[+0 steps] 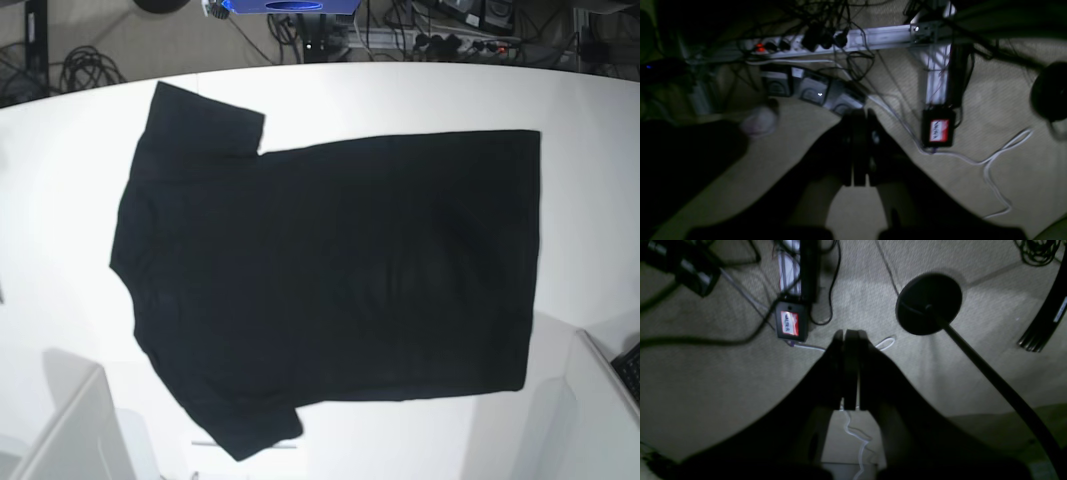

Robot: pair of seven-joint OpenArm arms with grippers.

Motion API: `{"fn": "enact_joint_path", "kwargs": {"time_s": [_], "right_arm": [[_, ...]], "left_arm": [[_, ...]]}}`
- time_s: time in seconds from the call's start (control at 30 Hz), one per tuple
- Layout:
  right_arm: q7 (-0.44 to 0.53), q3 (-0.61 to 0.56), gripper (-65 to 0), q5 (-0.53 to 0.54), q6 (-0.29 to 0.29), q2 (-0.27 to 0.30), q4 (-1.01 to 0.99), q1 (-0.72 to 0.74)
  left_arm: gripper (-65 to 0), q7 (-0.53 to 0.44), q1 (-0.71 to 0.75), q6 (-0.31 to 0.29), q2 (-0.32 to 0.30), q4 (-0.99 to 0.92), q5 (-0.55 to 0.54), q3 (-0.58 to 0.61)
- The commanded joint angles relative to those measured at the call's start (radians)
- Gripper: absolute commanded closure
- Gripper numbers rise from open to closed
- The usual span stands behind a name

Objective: Fold the T-shirt properly

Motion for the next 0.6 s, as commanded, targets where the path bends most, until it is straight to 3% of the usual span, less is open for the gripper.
{"fn": "enact_joint_path", "kwargs": {"time_s": [0.0, 0.1, 0.37, 0.57], "right_arm": [[0.013, 0.005, 0.0, 0.002, -0.004, 0.017, 0.061, -0.039], [-0.043, 0.079, 0.0, 0.027, -0.004, 0.018, 0.254, -0.156], [-0.240, 0.234, 0.0, 0.174, -0.004, 0.020, 0.782, -0.394], [-0.439, 0.352, 0.0, 0.284, -0.004, 0.017, 1.081, -0.454]], "left_arm": [[0.0, -0.025, 0.042, 0.002, -0.019, 0.067, -0.002, -0.013], [0.0, -0.025, 0.149, 0.002, -0.058, 0.236, -0.028, -0.014], [0.0, -0.060, 0.424, 0.002, -0.200, 0.609, -0.368, -0.016], [0.0, -0.114, 0.587, 0.004, -0.282, 0.891, -0.406, -0.030]]}}
